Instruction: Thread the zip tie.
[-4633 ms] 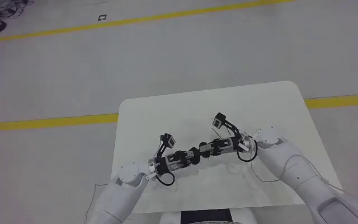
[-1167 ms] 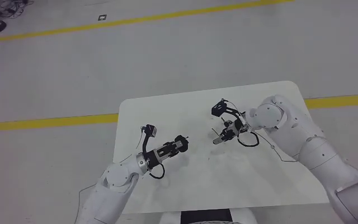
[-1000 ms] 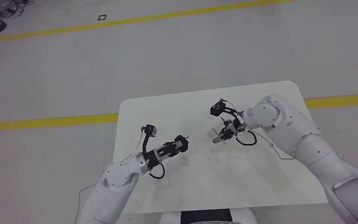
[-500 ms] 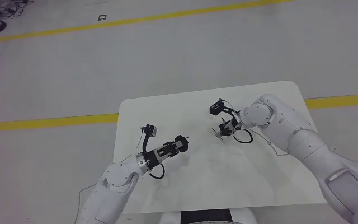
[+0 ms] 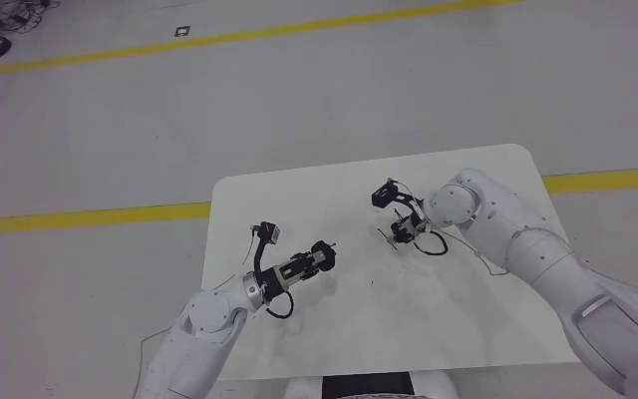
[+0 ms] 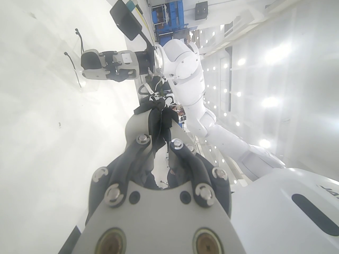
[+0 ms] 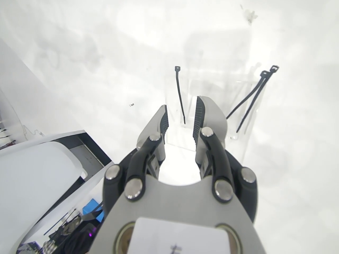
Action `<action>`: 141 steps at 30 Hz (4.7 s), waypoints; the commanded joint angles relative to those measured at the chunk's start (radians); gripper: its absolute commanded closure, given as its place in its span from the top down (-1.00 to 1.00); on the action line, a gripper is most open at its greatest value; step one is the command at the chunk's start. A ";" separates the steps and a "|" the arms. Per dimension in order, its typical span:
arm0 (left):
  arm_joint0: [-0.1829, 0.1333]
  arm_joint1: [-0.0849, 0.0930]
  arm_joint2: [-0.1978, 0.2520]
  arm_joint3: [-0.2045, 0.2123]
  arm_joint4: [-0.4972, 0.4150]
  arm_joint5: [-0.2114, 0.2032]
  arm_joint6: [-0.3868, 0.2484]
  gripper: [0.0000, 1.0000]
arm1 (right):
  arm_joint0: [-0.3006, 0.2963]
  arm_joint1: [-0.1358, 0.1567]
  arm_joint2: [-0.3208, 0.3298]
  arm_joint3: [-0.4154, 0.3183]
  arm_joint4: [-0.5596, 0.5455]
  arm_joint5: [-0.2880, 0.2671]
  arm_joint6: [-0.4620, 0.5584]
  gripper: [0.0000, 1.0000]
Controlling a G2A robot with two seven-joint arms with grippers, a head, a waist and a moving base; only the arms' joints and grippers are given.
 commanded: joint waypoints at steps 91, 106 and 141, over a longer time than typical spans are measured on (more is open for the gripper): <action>-0.067 -0.032 0.120 0.048 -0.025 0.000 0.235 -1.00 | -0.425 0.148 0.385 -0.618 -0.027 -0.001 -0.586 -1.00; -0.040 -0.040 0.140 0.043 -0.049 0.000 0.311 -1.00 | -0.540 0.139 0.381 -0.687 -0.024 -0.001 -0.838 -1.00; -0.034 -0.012 0.023 0.054 -0.308 0.146 -0.065 -1.00 | -0.543 0.238 0.258 -0.773 -0.036 -0.001 -1.022 -1.00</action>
